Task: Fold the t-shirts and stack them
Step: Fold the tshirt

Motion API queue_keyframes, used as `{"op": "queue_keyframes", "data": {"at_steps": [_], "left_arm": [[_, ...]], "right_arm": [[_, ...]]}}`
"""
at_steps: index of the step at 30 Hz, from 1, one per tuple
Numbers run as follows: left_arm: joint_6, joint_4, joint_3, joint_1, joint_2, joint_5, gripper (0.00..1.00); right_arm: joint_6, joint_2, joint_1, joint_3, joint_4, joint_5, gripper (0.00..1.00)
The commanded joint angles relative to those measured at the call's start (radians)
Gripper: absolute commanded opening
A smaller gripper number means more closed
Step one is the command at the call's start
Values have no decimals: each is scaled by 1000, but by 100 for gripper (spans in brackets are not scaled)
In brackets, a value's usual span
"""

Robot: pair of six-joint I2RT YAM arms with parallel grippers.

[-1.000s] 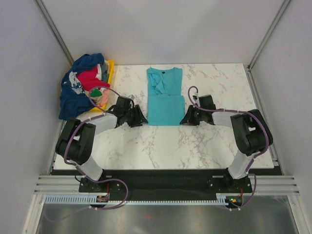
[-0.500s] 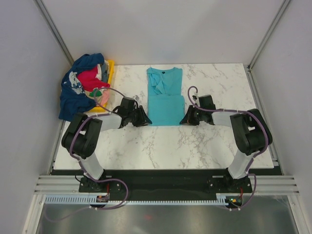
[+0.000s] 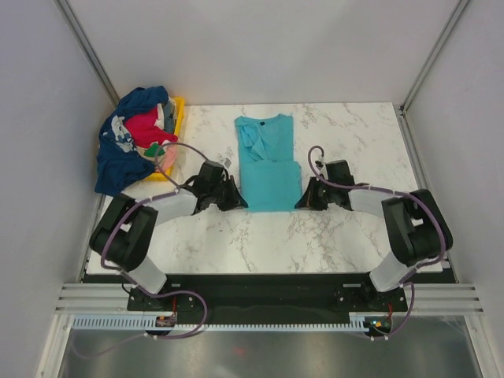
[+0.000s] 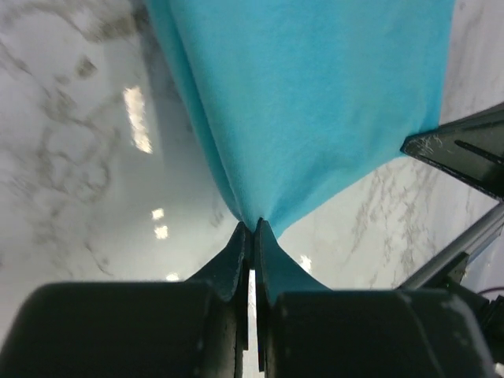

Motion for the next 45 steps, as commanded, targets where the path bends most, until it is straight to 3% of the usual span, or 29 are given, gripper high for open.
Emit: {"op": "queue_keyframes", "data": {"at_steps": [1, 11, 15, 18, 23, 28, 37, 45], "left_arm": [[0, -97, -40, -83, -162, -53, 2], [-134, -335, -137, -331, -513, -198, 2], [-201, -468, -117, -412, -623, -254, 2], [-209, -544, -79, -416, -677, -292, 2], [-165, -617, 29, -402, -635, -391, 3], [-139, -637, 122, -345, -543, -390, 3], [-57, -622, 239, -150, -451, -309, 5], [4, -575, 337, -8, -284, -142, 4]], "right_arm": [[-12, -159, 0, -42, -98, 22, 0], [94, -621, 20, -166, -382, 56, 0], [100, -780, 37, -126, -552, 85, 0], [89, -805, 37, -60, -618, 107, 0], [54, -719, 37, 56, -621, 96, 0], [30, -583, 35, 151, -586, 101, 0], [-21, -339, 18, 338, -555, 81, 0], [-43, -136, -20, 521, -554, 74, 0]]}}
